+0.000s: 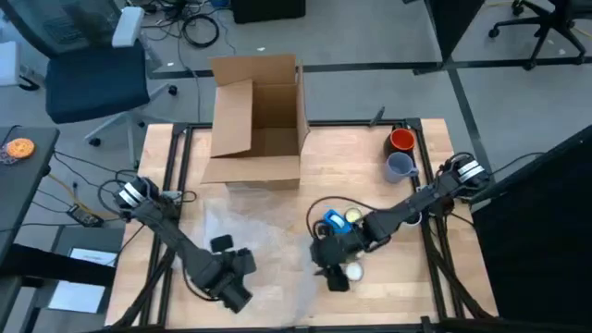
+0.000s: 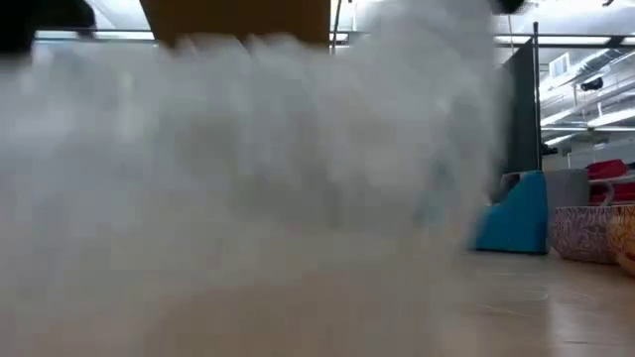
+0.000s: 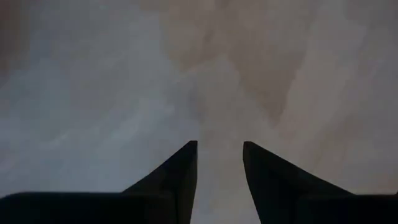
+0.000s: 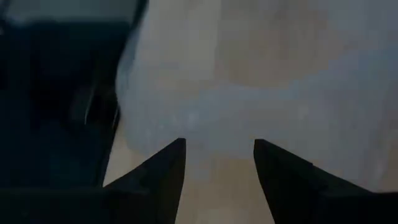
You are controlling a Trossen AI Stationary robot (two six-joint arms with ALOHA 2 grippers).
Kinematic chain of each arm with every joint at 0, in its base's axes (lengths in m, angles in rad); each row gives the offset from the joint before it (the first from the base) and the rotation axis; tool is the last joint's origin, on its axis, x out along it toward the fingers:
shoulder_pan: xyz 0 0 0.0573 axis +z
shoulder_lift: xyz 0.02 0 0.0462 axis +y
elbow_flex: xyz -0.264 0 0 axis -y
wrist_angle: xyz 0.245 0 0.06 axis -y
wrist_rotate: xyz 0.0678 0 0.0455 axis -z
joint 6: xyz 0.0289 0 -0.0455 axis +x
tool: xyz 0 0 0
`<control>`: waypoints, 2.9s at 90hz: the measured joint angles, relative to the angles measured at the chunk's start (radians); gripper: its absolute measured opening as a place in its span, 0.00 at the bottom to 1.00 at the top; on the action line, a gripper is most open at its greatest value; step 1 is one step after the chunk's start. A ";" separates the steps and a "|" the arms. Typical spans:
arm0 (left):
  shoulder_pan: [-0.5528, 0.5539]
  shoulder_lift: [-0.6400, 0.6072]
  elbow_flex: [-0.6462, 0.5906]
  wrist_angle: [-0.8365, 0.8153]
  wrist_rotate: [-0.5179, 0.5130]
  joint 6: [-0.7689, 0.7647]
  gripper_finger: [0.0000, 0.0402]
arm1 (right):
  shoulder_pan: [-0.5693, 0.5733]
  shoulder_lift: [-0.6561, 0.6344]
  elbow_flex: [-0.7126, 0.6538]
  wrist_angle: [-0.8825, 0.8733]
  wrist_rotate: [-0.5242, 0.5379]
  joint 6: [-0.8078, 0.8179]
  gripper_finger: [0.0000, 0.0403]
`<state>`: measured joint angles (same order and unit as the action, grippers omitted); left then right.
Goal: Wrap mug
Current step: Wrap the blue mug with the bubble wrap
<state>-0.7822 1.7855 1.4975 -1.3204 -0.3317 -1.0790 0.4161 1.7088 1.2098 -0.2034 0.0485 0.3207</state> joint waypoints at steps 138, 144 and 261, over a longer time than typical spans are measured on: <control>0.158 -0.028 -0.225 0.105 -0.307 -0.101 0.29 | -0.198 0.249 -0.039 -0.091 0.168 -0.002 0.37; 0.142 -0.028 -0.224 0.141 -0.287 -0.103 0.29 | -0.227 0.249 -0.039 -0.090 0.192 -0.013 0.36; -0.140 -0.027 0.029 -0.067 -0.101 -0.407 0.29 | -0.208 0.180 -0.007 -0.051 0.202 -0.133 0.32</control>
<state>-0.9226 1.7588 1.5262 -1.3877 -0.4329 -1.4860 0.2086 1.8893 1.2028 -0.2548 0.2501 0.1876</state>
